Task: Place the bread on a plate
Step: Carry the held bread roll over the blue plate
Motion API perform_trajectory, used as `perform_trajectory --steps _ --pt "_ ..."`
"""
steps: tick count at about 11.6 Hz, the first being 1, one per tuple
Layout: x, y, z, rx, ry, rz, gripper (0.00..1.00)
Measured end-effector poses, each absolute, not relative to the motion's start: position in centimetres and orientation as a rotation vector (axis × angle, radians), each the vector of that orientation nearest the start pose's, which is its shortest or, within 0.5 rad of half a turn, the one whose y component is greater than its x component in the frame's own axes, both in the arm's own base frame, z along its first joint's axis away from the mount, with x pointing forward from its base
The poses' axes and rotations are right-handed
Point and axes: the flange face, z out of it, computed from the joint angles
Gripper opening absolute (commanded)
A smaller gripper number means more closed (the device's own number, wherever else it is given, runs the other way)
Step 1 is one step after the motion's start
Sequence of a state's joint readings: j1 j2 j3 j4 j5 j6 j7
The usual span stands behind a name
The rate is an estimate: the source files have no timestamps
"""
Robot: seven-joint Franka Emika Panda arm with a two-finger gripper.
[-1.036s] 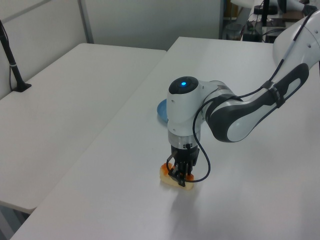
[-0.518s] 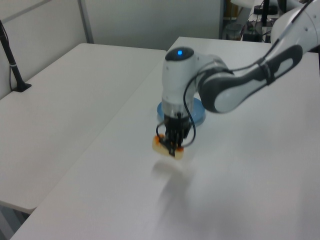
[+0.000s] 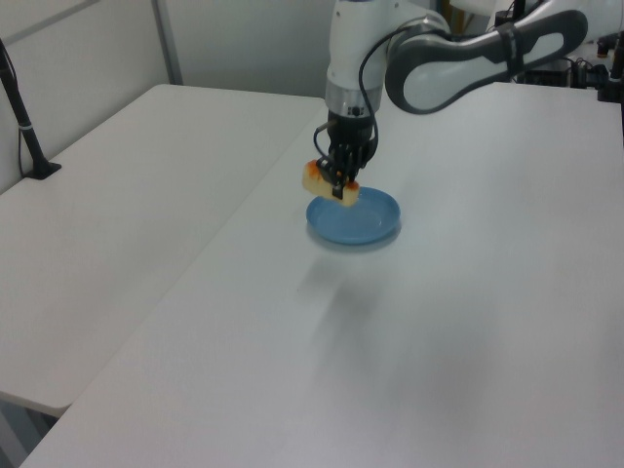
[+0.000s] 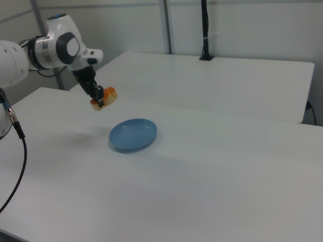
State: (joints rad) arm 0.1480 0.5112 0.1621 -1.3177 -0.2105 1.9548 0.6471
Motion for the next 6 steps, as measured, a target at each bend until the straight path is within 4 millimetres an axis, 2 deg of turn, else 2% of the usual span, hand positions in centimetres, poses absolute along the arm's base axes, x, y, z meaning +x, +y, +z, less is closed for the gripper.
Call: perform_trajectory --steps 4,6 --pt "70.5 11.3 45.3 -3.239 0.018 -0.173 0.23" --pt "70.9 9.0 44.6 -3.251 -0.062 -0.151 0.23"
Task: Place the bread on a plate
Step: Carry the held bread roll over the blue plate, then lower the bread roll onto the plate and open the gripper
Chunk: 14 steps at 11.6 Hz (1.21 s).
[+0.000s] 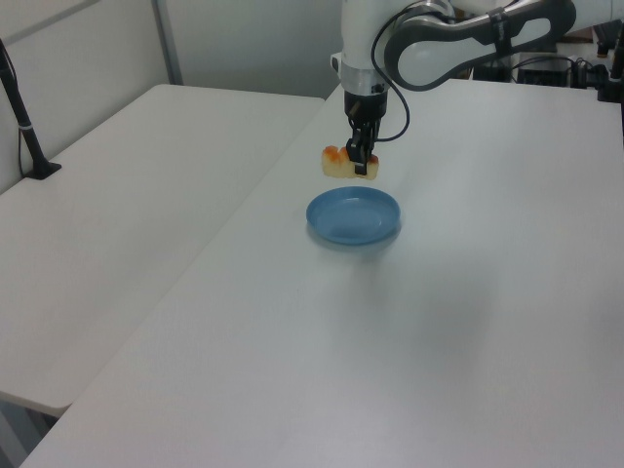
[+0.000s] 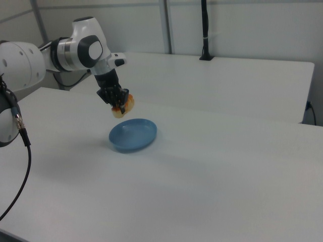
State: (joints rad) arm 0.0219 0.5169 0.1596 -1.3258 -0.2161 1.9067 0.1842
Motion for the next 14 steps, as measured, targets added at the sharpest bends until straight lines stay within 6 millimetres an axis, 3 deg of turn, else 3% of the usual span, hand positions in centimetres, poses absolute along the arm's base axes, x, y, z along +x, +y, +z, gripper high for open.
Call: perform_trajectory --steps 2,7,8,10,11,12,14 --pt "71.1 8.6 43.4 -3.274 -0.081 -0.127 0.23" --pt "71.9 7.9 37.8 -3.281 -0.079 -0.017 0.24" --pt "72.0 7.7 37.1 -3.281 -0.076 -0.008 0.28" --pt "72.1 7.4 36.5 -3.291 -0.08 -0.003 0.51" --pt "72.2 7.4 36.3 -3.296 -0.083 -0.001 0.68" --pt "72.2 7.3 36.1 -3.307 -0.091 0.002 0.76" --pt "72.3 7.0 35.3 -3.35 -0.074 -0.008 0.77"
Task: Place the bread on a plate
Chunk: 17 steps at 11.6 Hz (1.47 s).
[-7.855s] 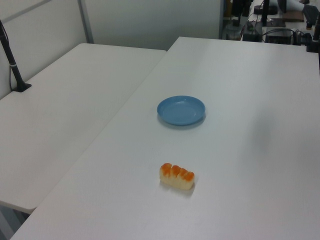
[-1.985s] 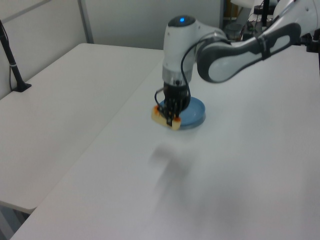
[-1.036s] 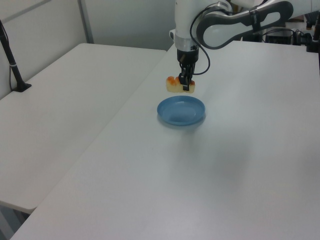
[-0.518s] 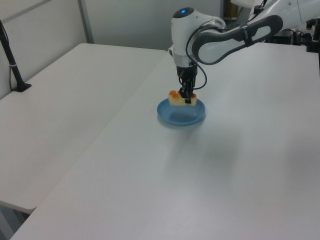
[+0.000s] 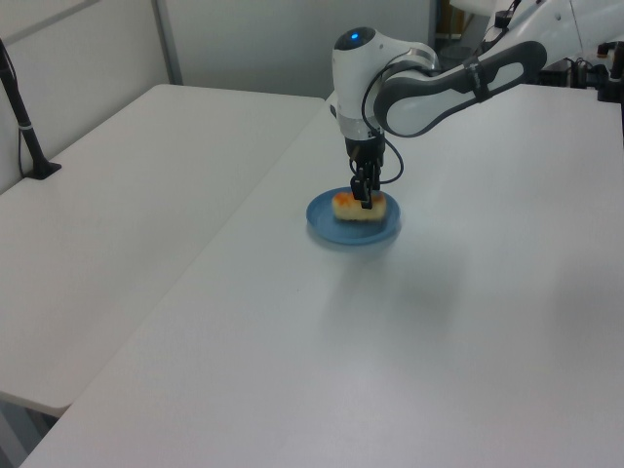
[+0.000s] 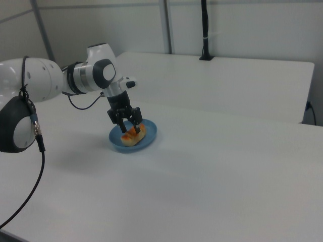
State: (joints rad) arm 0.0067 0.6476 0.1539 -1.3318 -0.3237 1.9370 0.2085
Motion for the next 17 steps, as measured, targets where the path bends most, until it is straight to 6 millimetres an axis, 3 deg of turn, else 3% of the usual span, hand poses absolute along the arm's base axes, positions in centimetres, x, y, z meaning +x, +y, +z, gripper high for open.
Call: perform_trajectory --steps 4,6,9,10,13,15,17 --pt "72.5 7.3 34.8 -3.36 -0.041 -0.051 0.8" --pt "72.7 7.1 37.3 -3.356 -0.014 -0.117 0.83" --pt "69.8 6.8 47.3 -3.316 0.093 -0.105 1.0" --pt "68.3 6.5 50.9 -3.304 0.125 -0.106 1.0" --pt "62.7 2.6 60.8 -3.288 0.274 -0.12 1.0" --pt "58.5 -0.5 65.3 -3.278 0.358 -0.119 1.0" --pt "54.9 -2.4 67.5 -3.29 0.319 -0.119 1.0"
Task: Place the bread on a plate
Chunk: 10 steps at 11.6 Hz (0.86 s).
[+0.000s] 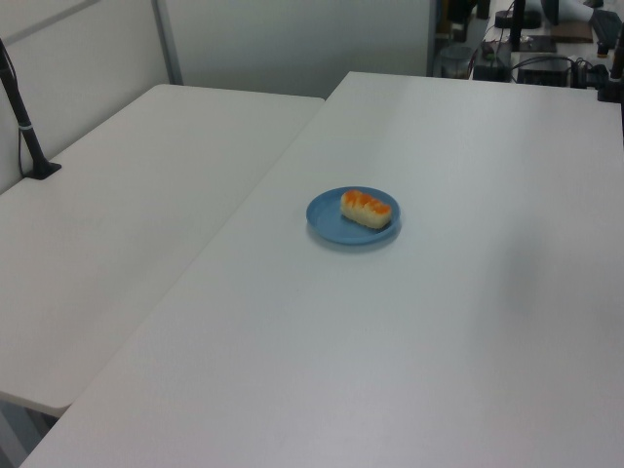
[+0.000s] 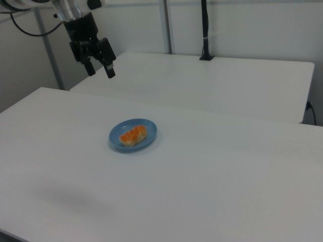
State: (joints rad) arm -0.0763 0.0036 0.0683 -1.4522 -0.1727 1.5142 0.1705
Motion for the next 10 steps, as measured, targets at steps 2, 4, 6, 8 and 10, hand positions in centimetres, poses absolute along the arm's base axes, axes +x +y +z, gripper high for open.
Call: perform_trajectory --steps 2,4,6,8,10 --pt "52.9 -4.6 68.0 -3.273 0.283 -0.114 1.0" --pt "53.5 -5.5 67.8 -3.247 0.28 -0.218 1.0" --pt "54.8 -4.5 65.9 -3.236 0.338 -0.205 1.0" --pt "55.8 -2.2 64.4 -3.237 0.346 -0.171 1.0" --pt "55.9 -1.9 64.2 -3.239 0.334 -0.166 1.0"
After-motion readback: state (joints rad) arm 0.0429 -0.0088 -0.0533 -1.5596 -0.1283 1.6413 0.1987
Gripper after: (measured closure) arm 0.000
